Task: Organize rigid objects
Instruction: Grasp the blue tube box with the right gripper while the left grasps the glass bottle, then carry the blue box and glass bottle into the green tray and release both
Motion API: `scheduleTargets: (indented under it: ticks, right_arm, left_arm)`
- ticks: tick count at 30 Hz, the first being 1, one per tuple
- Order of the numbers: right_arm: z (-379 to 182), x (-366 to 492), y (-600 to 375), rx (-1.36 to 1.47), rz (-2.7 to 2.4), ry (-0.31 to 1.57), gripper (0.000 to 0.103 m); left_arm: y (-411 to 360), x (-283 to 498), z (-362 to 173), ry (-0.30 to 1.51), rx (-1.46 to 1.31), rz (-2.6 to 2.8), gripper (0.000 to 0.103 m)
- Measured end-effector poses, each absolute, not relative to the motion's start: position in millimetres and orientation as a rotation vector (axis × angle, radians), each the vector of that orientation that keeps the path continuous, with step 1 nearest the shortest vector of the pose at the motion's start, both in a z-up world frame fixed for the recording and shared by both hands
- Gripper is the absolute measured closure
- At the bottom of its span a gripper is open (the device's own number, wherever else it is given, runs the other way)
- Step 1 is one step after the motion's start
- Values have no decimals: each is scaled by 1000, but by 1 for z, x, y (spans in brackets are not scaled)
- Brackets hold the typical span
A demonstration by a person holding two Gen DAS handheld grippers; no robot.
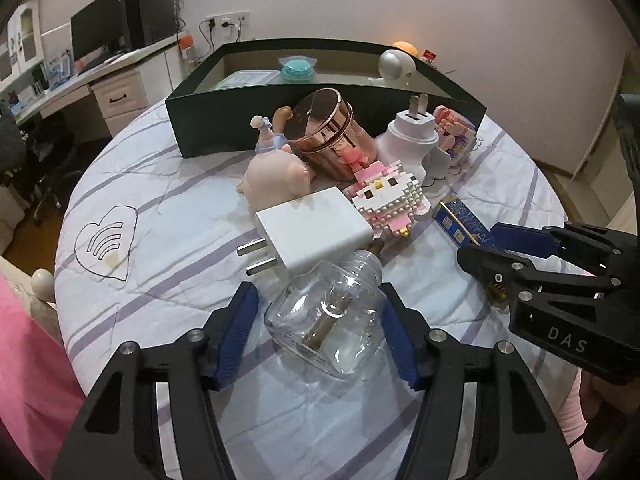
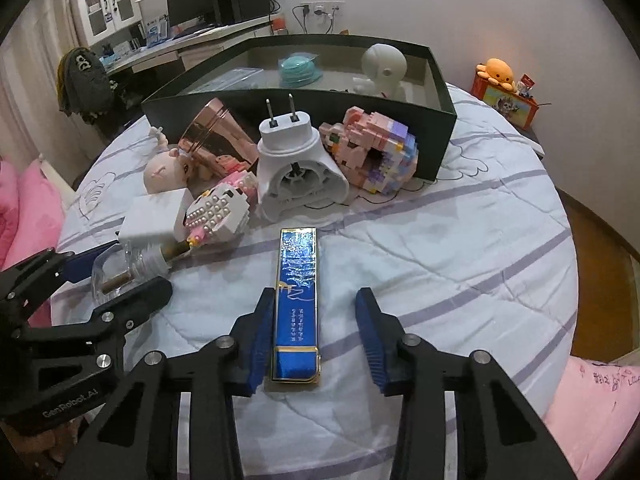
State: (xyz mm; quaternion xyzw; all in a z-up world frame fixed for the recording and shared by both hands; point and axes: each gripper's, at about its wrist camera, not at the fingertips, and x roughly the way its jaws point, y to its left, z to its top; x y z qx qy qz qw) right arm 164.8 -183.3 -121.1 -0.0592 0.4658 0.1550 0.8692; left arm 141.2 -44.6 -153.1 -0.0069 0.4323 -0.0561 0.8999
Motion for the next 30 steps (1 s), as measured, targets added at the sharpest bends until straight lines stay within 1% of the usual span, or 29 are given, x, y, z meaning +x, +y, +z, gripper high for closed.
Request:
scheduleTargets:
  ticks: [2, 3, 4, 6, 13, 21, 26, 30]
  right_arm:
    - [-122, 165, -181, -143, 314, 968, 62]
    - [-122, 163, -180, -157, 308, 963, 64]
    - [-122, 162, -178, -170, 305, 955, 69]
    - [-122, 159, -178, -157, 313, 950, 82]
    - [-117, 153, -189, -78, 327, 958, 82]
    - [-109, 147, -201, 2, 359, 959, 82]
    - [-87, 147, -204, 27, 384, 922, 82]
    - [-60, 158, -200, 28, 414, 863, 82]
  left_arm:
    - [-47, 140, -154, 887, -8, -115, 40]
    - [-45, 140, -153, 884, -18, -122, 41]
    - [-44, 139, -152, 884, -29, -131, 49]
    - [-39, 137, -150, 890, -62, -151, 49]
    - [-28, 125, -143, 880, -98, -147, 49]
    - [-23, 122, -118, 828, -94, -138, 49]
    - [-19, 130, -100, 802, -94, -136, 49]
    - [-15, 147, -80, 762, -85, -135, 49]
